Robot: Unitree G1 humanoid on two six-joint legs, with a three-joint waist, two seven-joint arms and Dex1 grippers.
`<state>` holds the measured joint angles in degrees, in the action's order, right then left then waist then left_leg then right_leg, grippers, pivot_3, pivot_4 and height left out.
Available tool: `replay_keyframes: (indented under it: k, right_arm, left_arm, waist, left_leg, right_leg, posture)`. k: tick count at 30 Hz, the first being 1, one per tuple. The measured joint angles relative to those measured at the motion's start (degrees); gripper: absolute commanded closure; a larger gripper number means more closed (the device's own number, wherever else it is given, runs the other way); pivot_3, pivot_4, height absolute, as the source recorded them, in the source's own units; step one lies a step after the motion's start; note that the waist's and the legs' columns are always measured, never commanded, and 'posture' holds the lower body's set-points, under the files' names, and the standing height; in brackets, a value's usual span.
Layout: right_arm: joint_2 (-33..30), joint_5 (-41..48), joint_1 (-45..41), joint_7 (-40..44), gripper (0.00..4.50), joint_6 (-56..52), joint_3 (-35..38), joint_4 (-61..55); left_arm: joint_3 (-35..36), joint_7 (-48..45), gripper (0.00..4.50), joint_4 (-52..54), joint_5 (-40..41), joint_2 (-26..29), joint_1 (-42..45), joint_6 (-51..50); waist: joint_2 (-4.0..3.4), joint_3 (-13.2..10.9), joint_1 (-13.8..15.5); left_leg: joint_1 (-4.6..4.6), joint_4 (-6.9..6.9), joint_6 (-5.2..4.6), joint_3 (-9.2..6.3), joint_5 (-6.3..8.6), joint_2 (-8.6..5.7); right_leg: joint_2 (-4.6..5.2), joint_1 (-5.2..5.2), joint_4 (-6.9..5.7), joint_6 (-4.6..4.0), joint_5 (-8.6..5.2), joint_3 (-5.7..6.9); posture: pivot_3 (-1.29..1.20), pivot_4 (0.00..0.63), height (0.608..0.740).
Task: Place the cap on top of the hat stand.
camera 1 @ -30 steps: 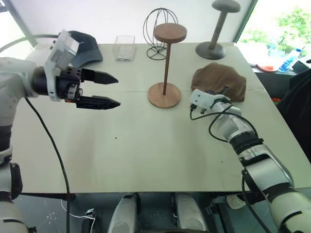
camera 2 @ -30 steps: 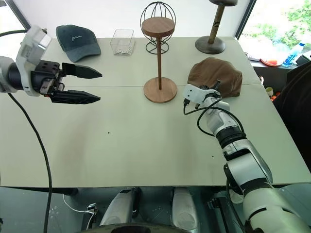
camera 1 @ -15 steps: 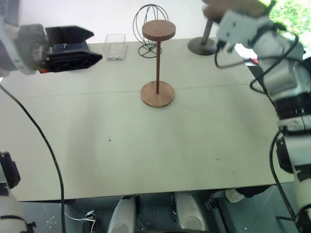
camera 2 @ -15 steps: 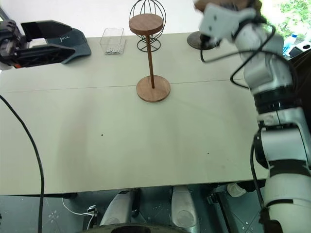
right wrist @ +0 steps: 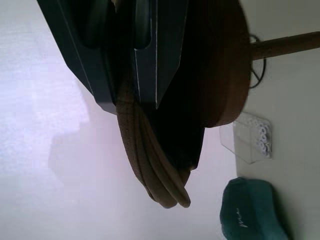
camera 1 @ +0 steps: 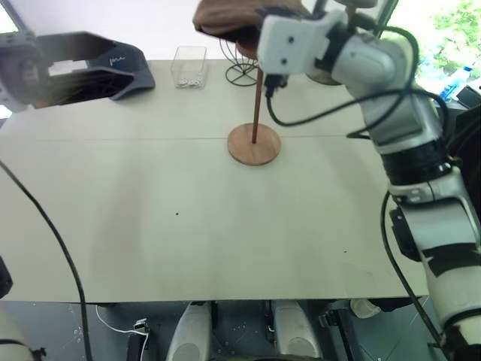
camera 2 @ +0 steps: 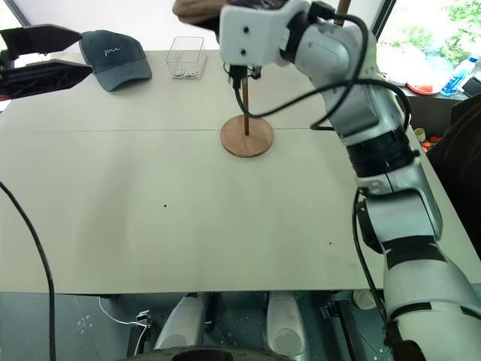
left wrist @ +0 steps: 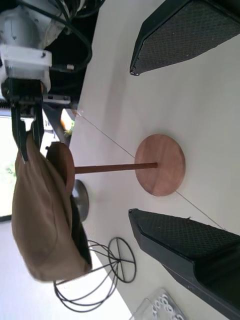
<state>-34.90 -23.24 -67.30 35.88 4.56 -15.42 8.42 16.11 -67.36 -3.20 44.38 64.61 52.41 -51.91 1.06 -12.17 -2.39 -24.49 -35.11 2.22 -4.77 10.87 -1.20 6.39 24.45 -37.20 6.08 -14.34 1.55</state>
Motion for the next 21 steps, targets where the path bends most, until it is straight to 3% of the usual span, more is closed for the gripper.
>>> replay_keyframes:
  k: [6, 12, 21]
  right_arm:
    - [-4.9, 1.1, 7.0, 2.8, 4.47, -0.9, 3.6, -11.6]
    - [-5.6, 2.1, 13.8, 3.0, 4.47, 1.3, 5.4, -19.6]
    - [-1.8, -1.6, 18.7, 0.0, 4.47, 2.1, 2.6, -17.5]
  left_arm:
    - [0.5, 0.0, 0.00, -0.3, 0.0, 0.1, -0.2, 0.6]
    - [-1.8, -0.9, 0.00, -3.1, -1.4, -0.5, 1.9, 2.8]
    - [-6.0, -3.6, 0.00, -5.9, -3.7, -3.5, 6.4, 4.8]
  waist:
    - [0.01, 0.0, -0.2]
    - [0.01, 0.0, -0.2]
    - [0.05, 0.0, -0.2]
  left_leg:
    - [0.09, -0.05, 0.14, 0.00, -0.09, 0.04]
    - [0.13, -0.07, 0.22, -0.01, -0.15, 0.08]
    - [0.11, -0.13, 0.33, -0.01, -0.22, 0.08]
  right_leg:
    - [-0.04, -0.03, -0.07, -0.08, 0.05, -0.01]
    - [-0.09, -0.03, -0.14, -0.12, 0.09, -0.01]
    - [-0.09, -0.05, -0.16, -0.11, 0.13, -0.03]
  posture:
    - [0.00, 0.150, 0.740]
    - [0.00, 0.150, 0.740]
    - [0.00, 0.150, 0.740]
